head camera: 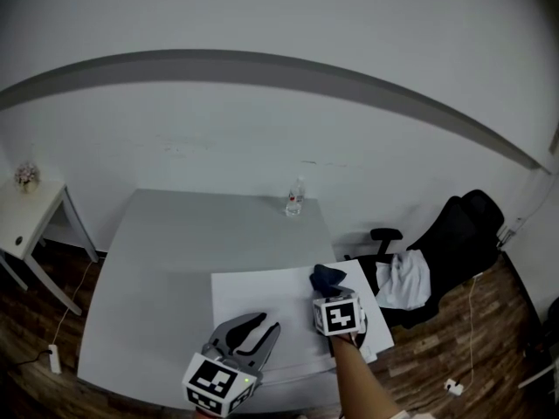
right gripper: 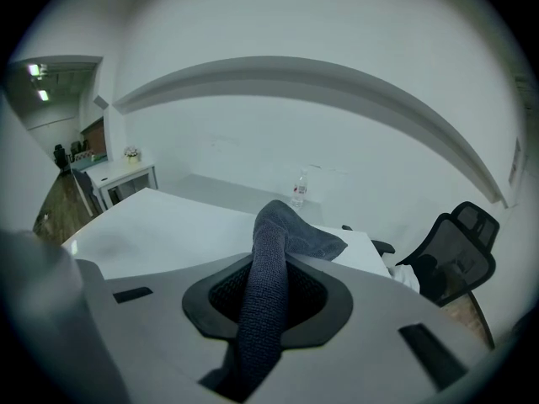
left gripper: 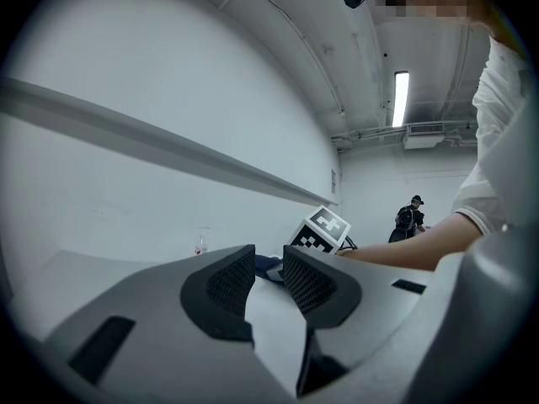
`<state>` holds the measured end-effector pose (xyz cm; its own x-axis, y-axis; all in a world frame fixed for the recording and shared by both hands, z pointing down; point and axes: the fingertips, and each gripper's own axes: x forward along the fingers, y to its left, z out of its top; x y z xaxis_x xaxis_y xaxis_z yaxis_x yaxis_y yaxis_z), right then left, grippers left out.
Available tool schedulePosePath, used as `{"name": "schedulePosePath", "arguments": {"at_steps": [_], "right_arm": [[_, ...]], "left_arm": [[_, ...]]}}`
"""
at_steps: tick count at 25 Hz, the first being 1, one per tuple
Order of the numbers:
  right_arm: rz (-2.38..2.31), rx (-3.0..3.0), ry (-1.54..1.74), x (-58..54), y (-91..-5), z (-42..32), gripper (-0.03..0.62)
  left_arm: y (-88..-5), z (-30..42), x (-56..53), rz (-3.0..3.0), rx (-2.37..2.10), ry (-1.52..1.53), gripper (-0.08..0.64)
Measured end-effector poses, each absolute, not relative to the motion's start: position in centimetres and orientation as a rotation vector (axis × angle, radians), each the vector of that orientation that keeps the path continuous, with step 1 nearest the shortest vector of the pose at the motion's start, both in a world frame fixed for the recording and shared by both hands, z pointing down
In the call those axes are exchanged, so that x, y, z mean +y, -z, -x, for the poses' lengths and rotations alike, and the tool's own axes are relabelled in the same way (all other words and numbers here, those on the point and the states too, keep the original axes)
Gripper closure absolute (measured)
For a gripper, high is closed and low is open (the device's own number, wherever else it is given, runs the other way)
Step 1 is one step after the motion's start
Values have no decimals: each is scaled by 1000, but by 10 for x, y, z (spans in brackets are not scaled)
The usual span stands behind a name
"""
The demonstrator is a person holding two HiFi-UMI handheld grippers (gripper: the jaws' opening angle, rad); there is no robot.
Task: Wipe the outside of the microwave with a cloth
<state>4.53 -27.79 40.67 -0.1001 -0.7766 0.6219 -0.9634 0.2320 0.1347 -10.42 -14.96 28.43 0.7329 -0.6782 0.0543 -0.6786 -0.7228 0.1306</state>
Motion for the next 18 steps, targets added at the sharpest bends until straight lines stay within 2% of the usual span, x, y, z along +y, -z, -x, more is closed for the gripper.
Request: {"name": "schedulePosePath", "arguments": {"at_steps": [18], "right_arm": [[-1494,-1982,-371,-267,-409,44,518]], "left_arm": [[-293,150,-138,-2765,-1156,-41,456]]}}
